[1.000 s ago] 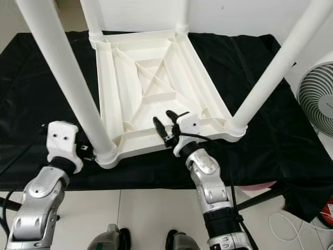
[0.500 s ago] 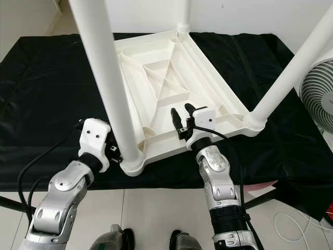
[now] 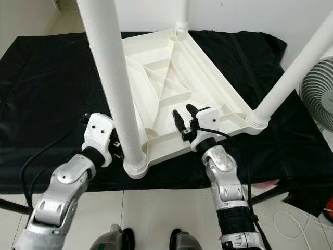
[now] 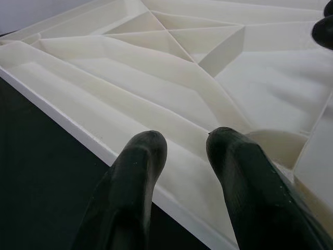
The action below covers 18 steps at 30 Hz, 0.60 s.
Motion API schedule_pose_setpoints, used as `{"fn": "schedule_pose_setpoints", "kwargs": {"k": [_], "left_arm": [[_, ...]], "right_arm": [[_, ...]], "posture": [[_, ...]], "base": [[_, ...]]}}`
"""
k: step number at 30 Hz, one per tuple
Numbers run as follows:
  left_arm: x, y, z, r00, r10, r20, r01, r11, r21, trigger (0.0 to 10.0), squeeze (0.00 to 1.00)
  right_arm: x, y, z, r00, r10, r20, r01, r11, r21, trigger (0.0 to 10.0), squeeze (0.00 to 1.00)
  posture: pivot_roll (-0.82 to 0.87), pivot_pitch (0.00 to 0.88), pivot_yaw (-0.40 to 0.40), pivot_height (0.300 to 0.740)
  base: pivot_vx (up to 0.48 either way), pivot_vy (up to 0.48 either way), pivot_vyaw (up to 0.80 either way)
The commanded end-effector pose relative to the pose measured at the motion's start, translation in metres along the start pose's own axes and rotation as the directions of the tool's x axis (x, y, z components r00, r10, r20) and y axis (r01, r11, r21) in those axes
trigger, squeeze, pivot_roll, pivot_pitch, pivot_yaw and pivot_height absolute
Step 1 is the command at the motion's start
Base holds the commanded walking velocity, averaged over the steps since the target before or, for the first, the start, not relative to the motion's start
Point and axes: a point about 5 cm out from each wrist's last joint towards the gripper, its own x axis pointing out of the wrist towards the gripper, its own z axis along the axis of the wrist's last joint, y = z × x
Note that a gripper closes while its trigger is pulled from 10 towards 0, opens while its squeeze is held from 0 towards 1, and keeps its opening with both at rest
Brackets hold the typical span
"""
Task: Building children table
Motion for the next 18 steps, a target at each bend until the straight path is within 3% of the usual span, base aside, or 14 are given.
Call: {"fn": "schedule_pose_setpoints", "kwargs": {"k": [1, 4, 6, 7, 8, 10, 18], "left_arm": [[0.001, 0.003, -0.002, 1.0, 0.002, -0.001, -0.002, 1.0, 0.009, 10.0, 0.0], [0.004, 0.009, -0.002, 1.0, 0.026, -0.008, -0.026, 0.999, 0.02, 10.0, 0.0], [0.007, 0.019, -0.003, 0.998, 0.056, -0.022, -0.055, 0.998, 0.029, 10.0, 0.0], [0.005, 0.027, -0.003, 0.998, 0.058, -0.027, -0.056, 0.997, 0.051, 10.0, 0.0], [0.005, 0.027, -0.003, 0.998, 0.058, -0.027, -0.056, 0.997, 0.051, 10.0, 0.0], [0.004, 0.03, -0.002, 0.998, 0.055, -0.025, -0.053, 0.996, 0.066, 10.0, 0.0], [-0.005, 0.035, -0.003, 1.0, 0.016, -0.021, -0.015, 0.997, 0.081, 10.0, 0.0]], "right_arm": [[-0.003, 0.002, -0.002, 1.0, 0.027, -0.015, -0.027, 1.0, 0.011, 10.0, 0.0], [-0.005, 0.0, -0.001, 0.998, 0.057, -0.027, -0.057, 0.998, -0.002, 10.0, 0.0], [-0.009, -0.002, 0.003, 0.988, 0.147, -0.044, -0.148, 0.989, -0.013, 10.0, 0.0], [-0.011, -0.005, 0.01, 0.969, 0.239, -0.057, -0.24, 0.971, -0.009, 10.0, 0.41], [-0.011, -0.005, 0.01, 0.969, 0.239, -0.057, -0.24, 0.971, -0.009, 10.0, 0.41], [-0.011, -0.006, 0.013, 0.956, 0.286, -0.064, -0.286, 0.958, 0.003, 10.0, 1.0], [-0.016, -0.004, 0.015, 0.898, 0.427, -0.105, -0.428, 0.904, 0.02, 10.0, 1.0]], "posture": [[-0.06, 0.157, 0.051, 0.74], [-0.06, 0.157, 0.049, 0.74], [-0.06, 0.157, 0.05, 0.74], [-0.07, 0.151, 0.054, 0.74], [-0.07, 0.151, 0.054, 0.74], [-0.07, 0.15, 0.052, 0.74], [-0.07, 0.147, 0.044, 0.74]], "base": [[0.0, 0.0, 0.0], [0.0, 0.0, 0.0], [0.0, 0.0, 0.0], [0.0, 0.0, 0.0], [0.0, 0.0, 0.0], [0.0, 0.0, 0.0], [0.0, 0.0, 0.0]]}}
